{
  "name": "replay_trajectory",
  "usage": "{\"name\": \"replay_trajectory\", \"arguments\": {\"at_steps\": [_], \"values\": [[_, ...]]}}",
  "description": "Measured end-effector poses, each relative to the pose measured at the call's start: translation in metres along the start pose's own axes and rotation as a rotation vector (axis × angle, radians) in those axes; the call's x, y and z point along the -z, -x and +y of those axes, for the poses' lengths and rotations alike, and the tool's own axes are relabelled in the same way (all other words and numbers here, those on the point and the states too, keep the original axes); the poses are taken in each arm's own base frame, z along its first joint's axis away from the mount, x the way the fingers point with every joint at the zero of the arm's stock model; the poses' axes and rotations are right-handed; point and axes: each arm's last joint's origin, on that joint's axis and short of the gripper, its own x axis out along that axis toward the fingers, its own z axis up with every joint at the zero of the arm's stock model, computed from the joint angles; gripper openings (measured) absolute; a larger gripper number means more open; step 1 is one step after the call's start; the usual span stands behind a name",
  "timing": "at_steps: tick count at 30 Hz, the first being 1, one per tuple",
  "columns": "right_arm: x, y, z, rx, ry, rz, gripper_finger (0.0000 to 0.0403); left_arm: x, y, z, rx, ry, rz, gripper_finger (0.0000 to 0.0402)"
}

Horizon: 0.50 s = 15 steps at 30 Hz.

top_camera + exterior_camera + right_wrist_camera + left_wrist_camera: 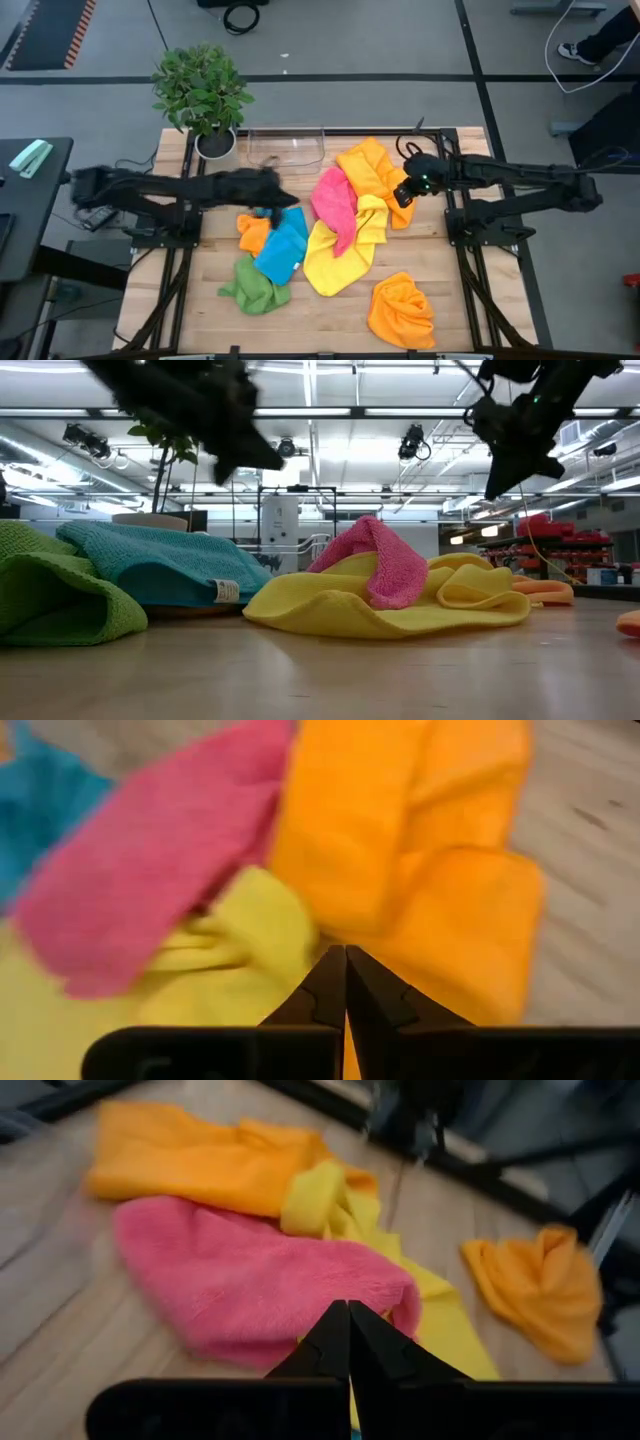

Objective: Fold microfiber towels
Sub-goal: Adjust the microfiber cloths

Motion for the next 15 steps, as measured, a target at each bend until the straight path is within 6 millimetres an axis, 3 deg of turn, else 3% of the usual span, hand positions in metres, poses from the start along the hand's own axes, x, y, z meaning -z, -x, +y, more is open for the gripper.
{"name": "replay_trajectory", "arguments": {"at_steps": [9,12,15], "values": [[-0.019,-0.024,-0.036,0.064,-0.005,0.065,0.0005,-0.051,-0.147,-0.012,0.132,-0.186,0.093,0.0005],[-0.024,-0.025,-0.041,0.046,0.027,0.048,0.0005,-0.052,-0.19,-0.012,0.128,-0.202,0.14,0.0005],[-0.026,-0.025,-0.044,0.041,0.073,0.043,0.0004,-0.037,-0.224,-0.007,0.097,-0.19,0.278,0.0008]]}}
